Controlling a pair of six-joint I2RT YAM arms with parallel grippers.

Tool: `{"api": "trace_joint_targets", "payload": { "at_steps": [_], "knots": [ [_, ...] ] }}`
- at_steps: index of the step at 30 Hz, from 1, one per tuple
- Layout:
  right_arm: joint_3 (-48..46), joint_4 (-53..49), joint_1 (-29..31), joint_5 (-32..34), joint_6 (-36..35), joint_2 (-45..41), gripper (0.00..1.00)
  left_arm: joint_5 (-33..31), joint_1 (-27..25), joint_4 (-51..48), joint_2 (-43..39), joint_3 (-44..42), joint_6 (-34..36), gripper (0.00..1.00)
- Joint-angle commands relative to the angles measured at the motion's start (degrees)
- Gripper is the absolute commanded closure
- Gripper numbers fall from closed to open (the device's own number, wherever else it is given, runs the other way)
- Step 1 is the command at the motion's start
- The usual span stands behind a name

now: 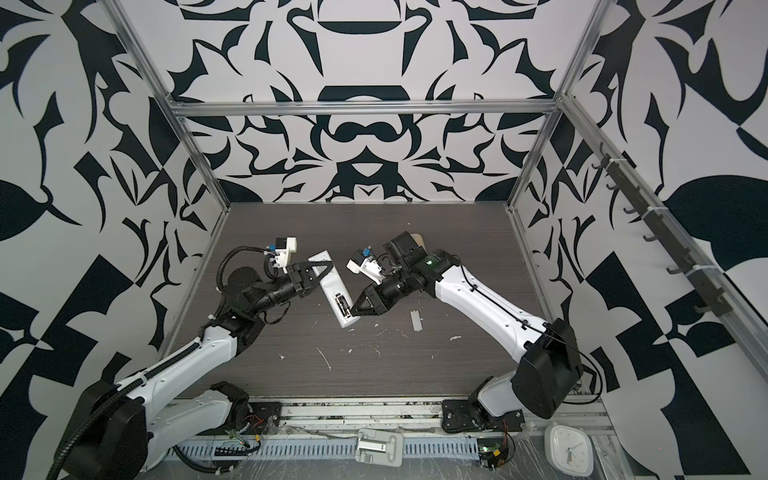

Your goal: Load the batteries into the remote control

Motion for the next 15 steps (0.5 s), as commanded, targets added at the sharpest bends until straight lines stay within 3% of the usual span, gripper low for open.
{"api": "trace_joint_targets", "payload": {
  "at_steps": [1,7,15],
  "knots": [
    [1.31,0.78,-0.21,7.9,-1.58,2.01,0.72,3.43,-1.08,6.47,-0.86,2.19,-6.16,1.0],
    [3.56,-2.51,-0.23,10.26,-2.63,2.99,0.77,3.96,-1.08,6.6,-0.25,2.36,-6.12,1.0],
    [1.83,-2.97,-0.22,13.82,-4.15,-0.23,0.72,3.04,-1.04,5.0,-0.36,2.19,-5.34,1.0]
  ]
}}
